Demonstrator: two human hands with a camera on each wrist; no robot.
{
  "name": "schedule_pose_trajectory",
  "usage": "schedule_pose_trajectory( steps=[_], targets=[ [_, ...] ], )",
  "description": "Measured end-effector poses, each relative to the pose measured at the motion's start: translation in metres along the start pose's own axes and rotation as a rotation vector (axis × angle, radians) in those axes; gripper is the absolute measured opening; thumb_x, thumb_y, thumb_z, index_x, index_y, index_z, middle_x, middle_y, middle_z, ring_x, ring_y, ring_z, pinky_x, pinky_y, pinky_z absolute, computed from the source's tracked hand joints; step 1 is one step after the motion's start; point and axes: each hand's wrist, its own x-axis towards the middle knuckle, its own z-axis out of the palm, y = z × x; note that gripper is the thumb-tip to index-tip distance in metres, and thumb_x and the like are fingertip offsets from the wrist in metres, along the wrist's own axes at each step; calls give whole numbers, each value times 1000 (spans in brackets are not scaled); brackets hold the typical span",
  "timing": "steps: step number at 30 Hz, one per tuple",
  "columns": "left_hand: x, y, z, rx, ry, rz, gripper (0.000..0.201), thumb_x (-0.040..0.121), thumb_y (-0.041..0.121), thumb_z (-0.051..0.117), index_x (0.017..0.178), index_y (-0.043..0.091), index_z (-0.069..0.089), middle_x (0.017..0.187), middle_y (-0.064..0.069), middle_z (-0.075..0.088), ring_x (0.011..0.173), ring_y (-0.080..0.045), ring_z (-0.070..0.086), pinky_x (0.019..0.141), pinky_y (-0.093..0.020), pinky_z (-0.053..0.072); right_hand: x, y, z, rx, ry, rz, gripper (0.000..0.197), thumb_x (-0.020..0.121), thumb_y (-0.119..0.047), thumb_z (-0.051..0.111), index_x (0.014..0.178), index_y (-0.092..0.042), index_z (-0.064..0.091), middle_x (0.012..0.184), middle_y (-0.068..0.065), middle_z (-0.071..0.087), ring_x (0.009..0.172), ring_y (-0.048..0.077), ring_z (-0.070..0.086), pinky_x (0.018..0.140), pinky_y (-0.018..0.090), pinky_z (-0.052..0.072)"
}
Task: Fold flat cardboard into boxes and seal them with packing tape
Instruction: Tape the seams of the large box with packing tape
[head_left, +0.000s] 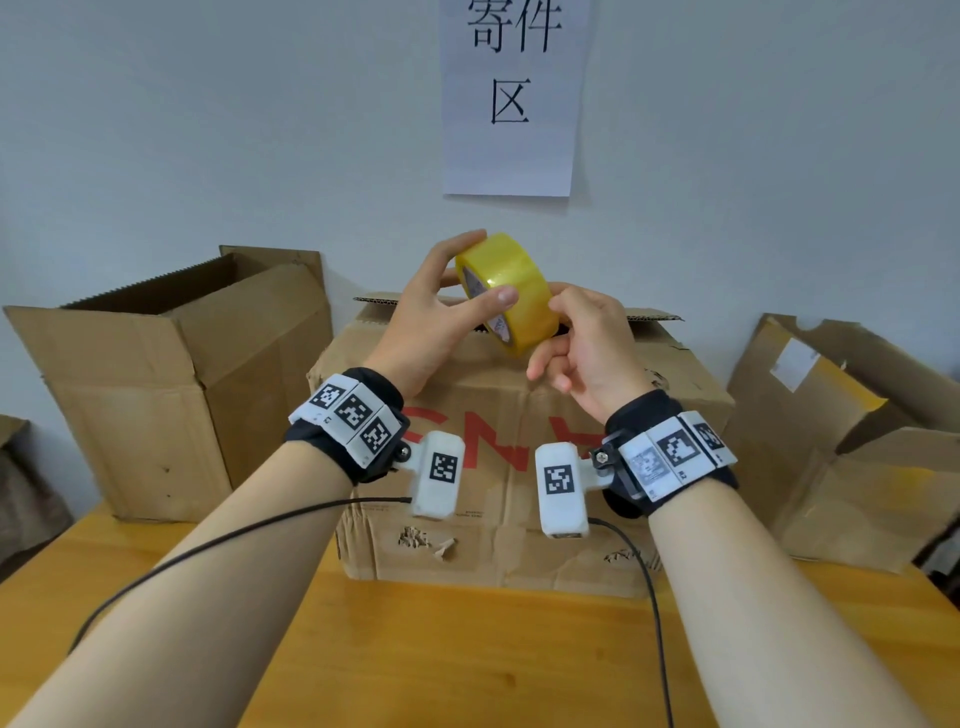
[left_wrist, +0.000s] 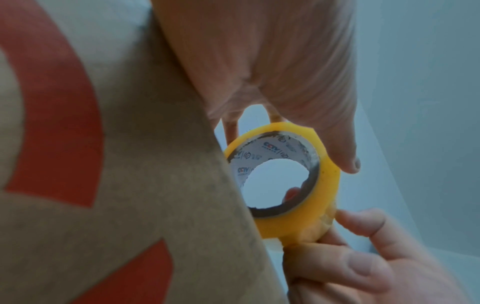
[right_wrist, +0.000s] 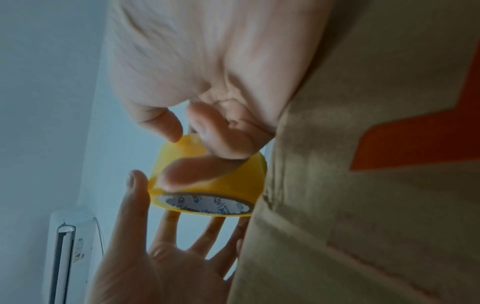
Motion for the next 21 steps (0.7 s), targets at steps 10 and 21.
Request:
schedule_pose_trajectory(
  steps=[10,21],
  targets=[
    [3,-3,1,23,38,-40,54,86,37,78,135,38,54,115,8,64,119,-12,61,83,-13,51,2,-2,0,29,21,45,32,97,-5,37,95,-7,69,79,18,65,38,22,49,32,21,23],
    [4,-2,4,41,29,-27,54,88,38,75,137,35,53,116,6,64,108,1,61,77,-7,47,6,1,-2,46,48,63,33,91,-1,35,102,-2,67,77,10,71,37,22,49,34,21,18]
  ],
)
